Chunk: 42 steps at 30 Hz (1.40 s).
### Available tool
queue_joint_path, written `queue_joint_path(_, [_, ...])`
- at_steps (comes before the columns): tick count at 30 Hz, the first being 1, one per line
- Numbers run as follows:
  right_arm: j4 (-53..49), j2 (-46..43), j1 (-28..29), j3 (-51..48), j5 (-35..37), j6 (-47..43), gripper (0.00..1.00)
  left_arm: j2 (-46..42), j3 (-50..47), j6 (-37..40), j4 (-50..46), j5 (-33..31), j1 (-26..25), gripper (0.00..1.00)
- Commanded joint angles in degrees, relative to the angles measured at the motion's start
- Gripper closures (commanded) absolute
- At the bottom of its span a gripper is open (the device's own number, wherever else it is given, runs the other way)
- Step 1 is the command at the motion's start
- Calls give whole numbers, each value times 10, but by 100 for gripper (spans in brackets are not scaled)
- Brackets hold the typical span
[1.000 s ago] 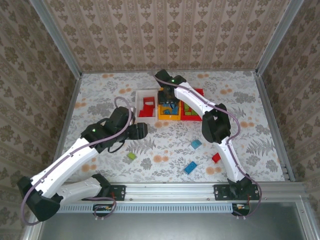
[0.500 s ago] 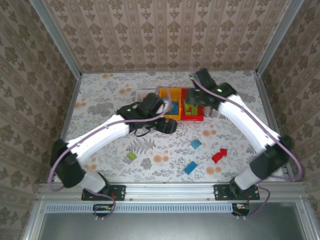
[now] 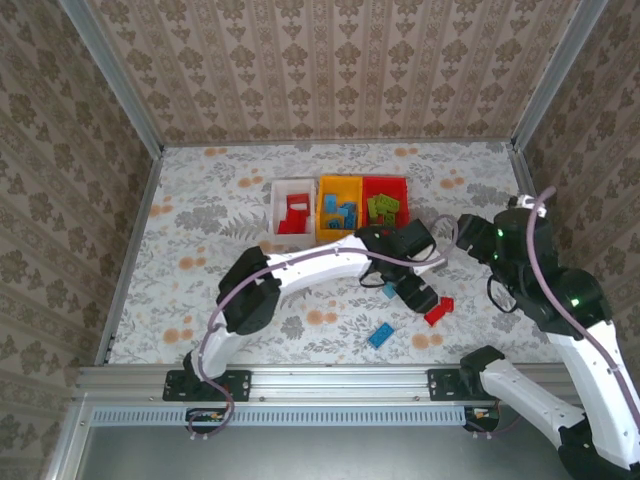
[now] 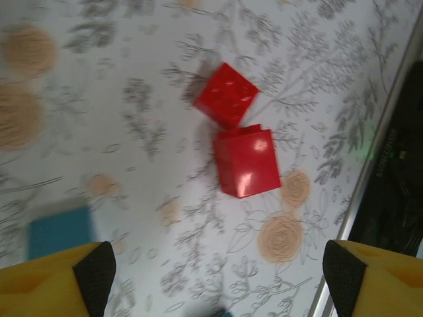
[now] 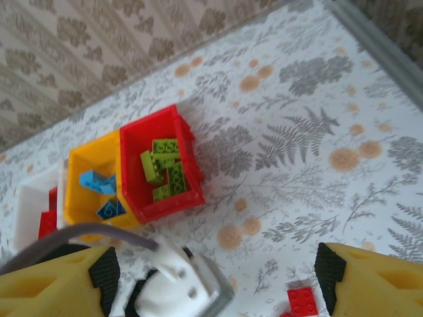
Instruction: Sort the legos into containers by color
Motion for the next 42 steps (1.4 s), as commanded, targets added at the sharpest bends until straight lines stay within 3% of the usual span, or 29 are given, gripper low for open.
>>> queue_joint_path(1, [-22, 3, -2, 33, 39, -2, 16, 24, 38, 35, -36, 6, -20, 13])
queue_joint_path(14, [-55, 7, -2, 119, 16, -9, 11, 173, 198, 0, -98, -113, -66, 12])
queue_joint_path(23, [-85, 8, -2, 109, 11, 0, 13, 215, 231, 2, -134, -130, -79, 23])
queue_joint_path(25, [-84, 7, -2, 104, 7, 4, 14, 218, 231, 2, -134, -132, -78, 29])
queue_joint_path(31, [-86, 6, -2, 101, 2, 6, 14, 221, 230, 6, -125, -117, -79, 63])
queue_joint_path(38, [-84, 14, -2, 103, -9, -6, 16, 181, 212, -11, -112, -156, -76, 70])
queue_joint_path(42, [-42, 24, -2, 107, -63, -35, 18, 76, 122, -69, -67, -172, -36, 71])
